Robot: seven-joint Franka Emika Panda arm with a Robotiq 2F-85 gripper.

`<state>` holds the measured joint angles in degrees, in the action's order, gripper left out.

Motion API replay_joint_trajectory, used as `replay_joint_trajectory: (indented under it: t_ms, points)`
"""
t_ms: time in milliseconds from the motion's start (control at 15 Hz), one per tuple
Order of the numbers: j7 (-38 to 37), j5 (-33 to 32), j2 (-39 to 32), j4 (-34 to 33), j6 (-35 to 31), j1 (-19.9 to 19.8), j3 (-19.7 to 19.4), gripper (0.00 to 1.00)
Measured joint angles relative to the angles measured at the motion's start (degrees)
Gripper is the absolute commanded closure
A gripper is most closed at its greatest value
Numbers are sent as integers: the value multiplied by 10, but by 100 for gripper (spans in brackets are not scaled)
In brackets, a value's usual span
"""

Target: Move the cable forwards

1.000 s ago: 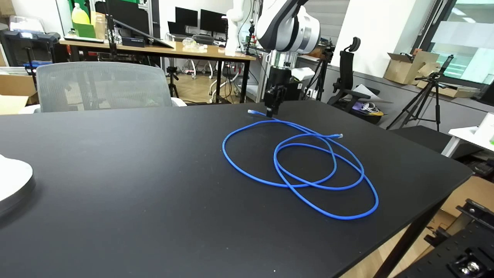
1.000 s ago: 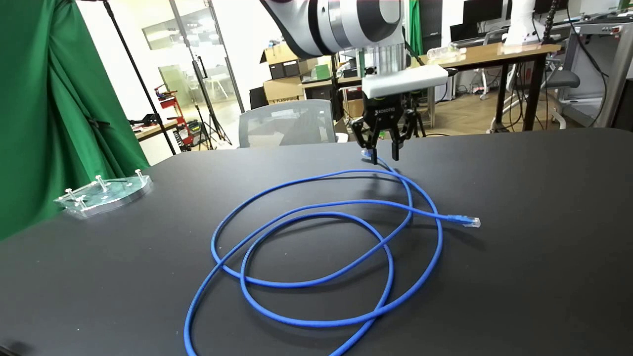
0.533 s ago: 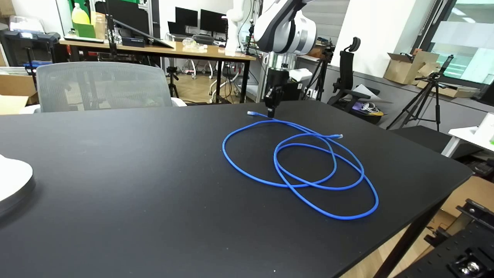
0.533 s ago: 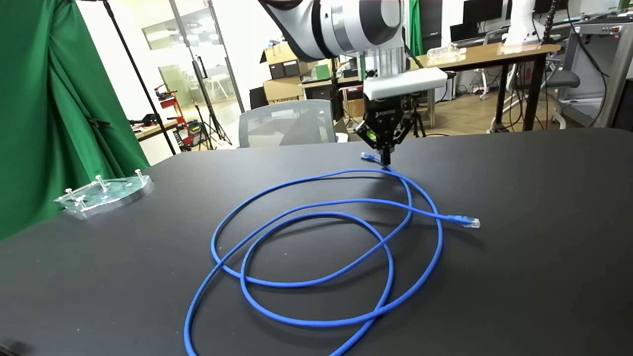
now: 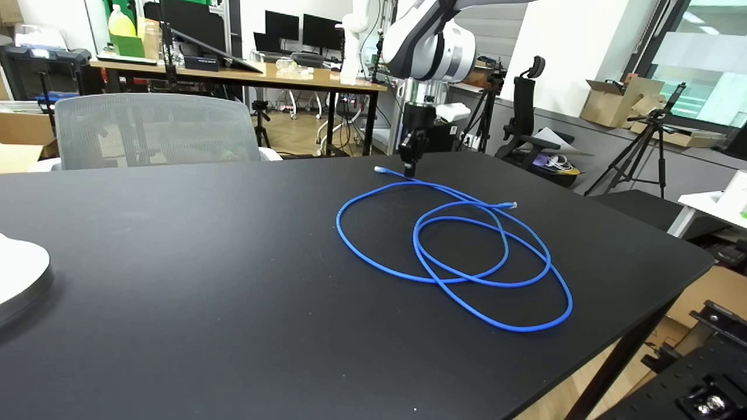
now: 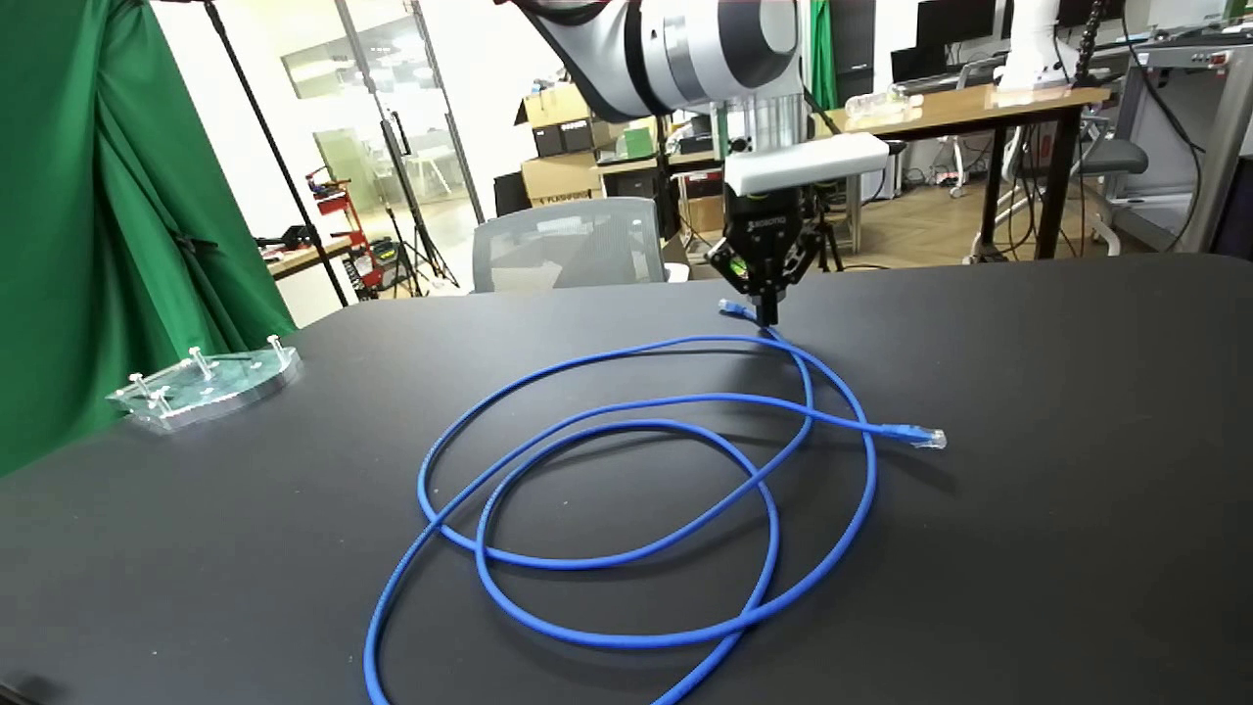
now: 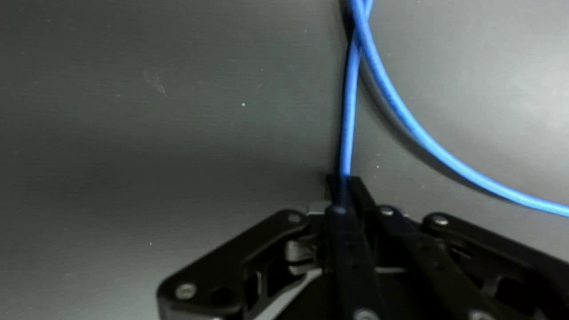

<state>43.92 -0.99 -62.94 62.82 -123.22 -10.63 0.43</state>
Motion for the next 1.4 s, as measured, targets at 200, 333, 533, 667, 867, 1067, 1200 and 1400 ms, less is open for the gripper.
replay_joint_trajectory:
  t_ms: [200,333,533,667,867,1067,1200,1400]
  points:
    - [0,-1,-5,-12,16,0,0,41]
    - [0,-1,-11,-23,28,1,0,29]
    - [0,-3,-22,-40,44,3,0,67]
    - [0,-3,-31,-54,52,4,0,80]
    - [0,-3,-40,-72,60,4,0,99]
    - [0,-3,-45,-82,61,4,0,100]
    - [0,-3,-45,-85,61,4,0,98]
    - [0,-5,-43,-89,62,4,0,98]
